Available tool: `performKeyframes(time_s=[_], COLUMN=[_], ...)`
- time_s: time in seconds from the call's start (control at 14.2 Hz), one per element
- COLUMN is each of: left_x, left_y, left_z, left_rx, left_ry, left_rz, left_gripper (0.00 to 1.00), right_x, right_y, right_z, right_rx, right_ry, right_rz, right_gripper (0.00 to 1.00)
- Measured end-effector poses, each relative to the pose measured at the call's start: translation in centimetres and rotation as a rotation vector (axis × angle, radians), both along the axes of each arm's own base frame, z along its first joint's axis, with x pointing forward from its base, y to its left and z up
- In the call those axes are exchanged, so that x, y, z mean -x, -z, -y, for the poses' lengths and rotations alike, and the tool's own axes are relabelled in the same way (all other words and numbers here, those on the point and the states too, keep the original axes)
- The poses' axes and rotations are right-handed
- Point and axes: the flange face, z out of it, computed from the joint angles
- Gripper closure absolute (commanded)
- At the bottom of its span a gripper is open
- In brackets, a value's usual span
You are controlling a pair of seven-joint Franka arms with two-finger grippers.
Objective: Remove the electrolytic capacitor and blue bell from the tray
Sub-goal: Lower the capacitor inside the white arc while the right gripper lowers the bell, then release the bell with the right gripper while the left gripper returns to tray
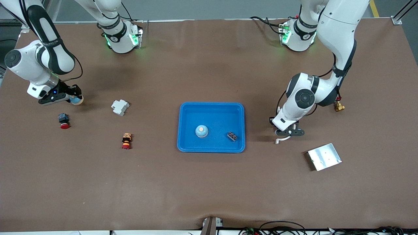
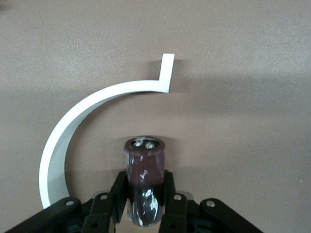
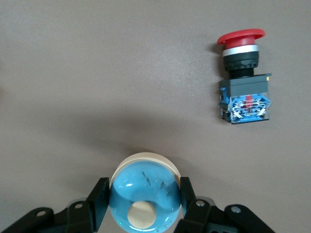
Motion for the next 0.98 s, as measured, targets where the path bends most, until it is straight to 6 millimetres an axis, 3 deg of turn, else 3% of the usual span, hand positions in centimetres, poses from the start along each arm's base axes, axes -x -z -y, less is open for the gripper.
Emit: performKeyframes(time_s=[0.14, 0.35, 0.7, 0.91, 0.98], left_x=[0.0, 0.0, -0.2, -0.6, -0.7], left_y=[0.5, 0.7, 0.6, -0.4, -1.0], left_z=[0.0, 0.0, 0.1, 0.5, 0.9], left_rx=[0.003, 0.006, 0.009, 0.015, 0.018], left_ry=[0.0, 0.0, -0.001, -0.038, -0.065], left_rz=[0.005, 0.009, 0.016, 0.033, 0.038], left_gripper=[0.24, 0.0, 0.0, 0.0, 0.0], right_x=[0.1, 0.2, 0.4, 0.4, 0.4], right_y=[0.1, 0.6, 2.3, 2.9, 2.9], right_z=[-0.1, -0.1, -0.1, -0.1, -0.1], right_rx=[0.003, 0.011, 0.017, 0.02, 0.021], right_ry=[0.0, -0.003, -0.008, -0.009, -0.009], right_rz=[0.004, 0.013, 0.011, 0.012, 0.013], right_gripper=[1.0, 1.0, 1.0, 1.0, 0.78])
